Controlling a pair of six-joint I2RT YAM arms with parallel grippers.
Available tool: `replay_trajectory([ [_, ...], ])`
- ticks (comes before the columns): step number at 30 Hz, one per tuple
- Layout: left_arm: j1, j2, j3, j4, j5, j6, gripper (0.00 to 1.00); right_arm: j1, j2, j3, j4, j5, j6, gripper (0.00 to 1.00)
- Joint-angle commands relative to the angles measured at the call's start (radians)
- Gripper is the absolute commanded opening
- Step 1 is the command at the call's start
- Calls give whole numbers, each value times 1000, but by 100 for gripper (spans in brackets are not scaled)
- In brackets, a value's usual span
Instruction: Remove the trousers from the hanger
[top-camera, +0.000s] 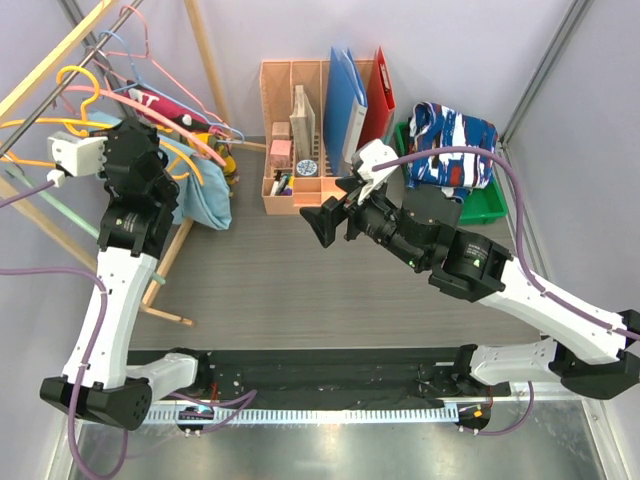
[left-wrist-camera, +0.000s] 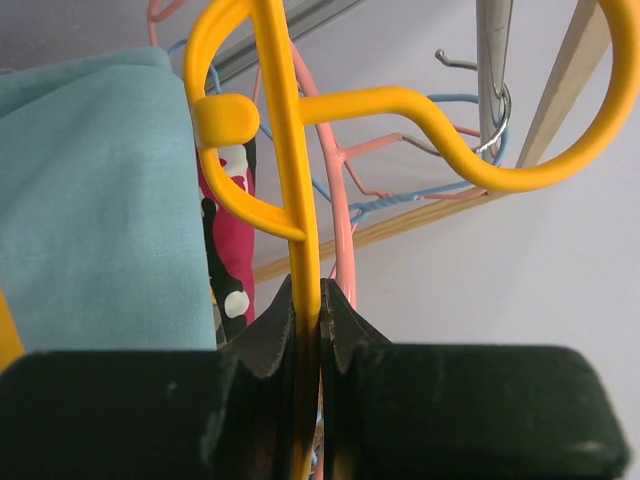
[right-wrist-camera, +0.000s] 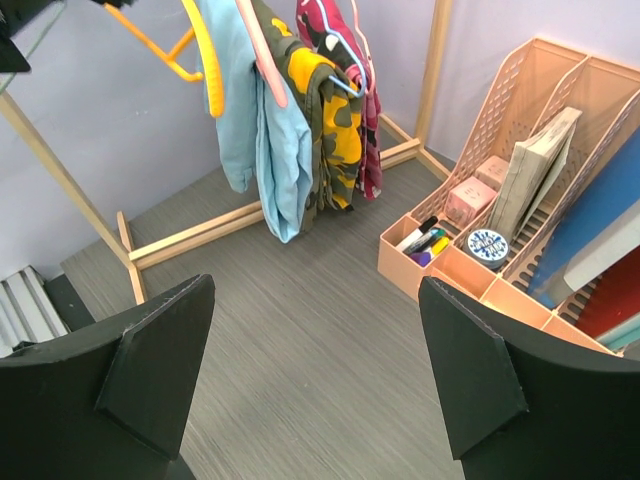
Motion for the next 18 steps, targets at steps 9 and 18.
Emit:
replay_trajectory([
  [9, 125, -48, -7, -45, 56, -162, 0, 0, 5, 2, 30, 7, -13, 89],
  [18, 138, -179, -162, -35, 203, -227, 14, 0, 25, -16, 31, -13, 8, 89],
])
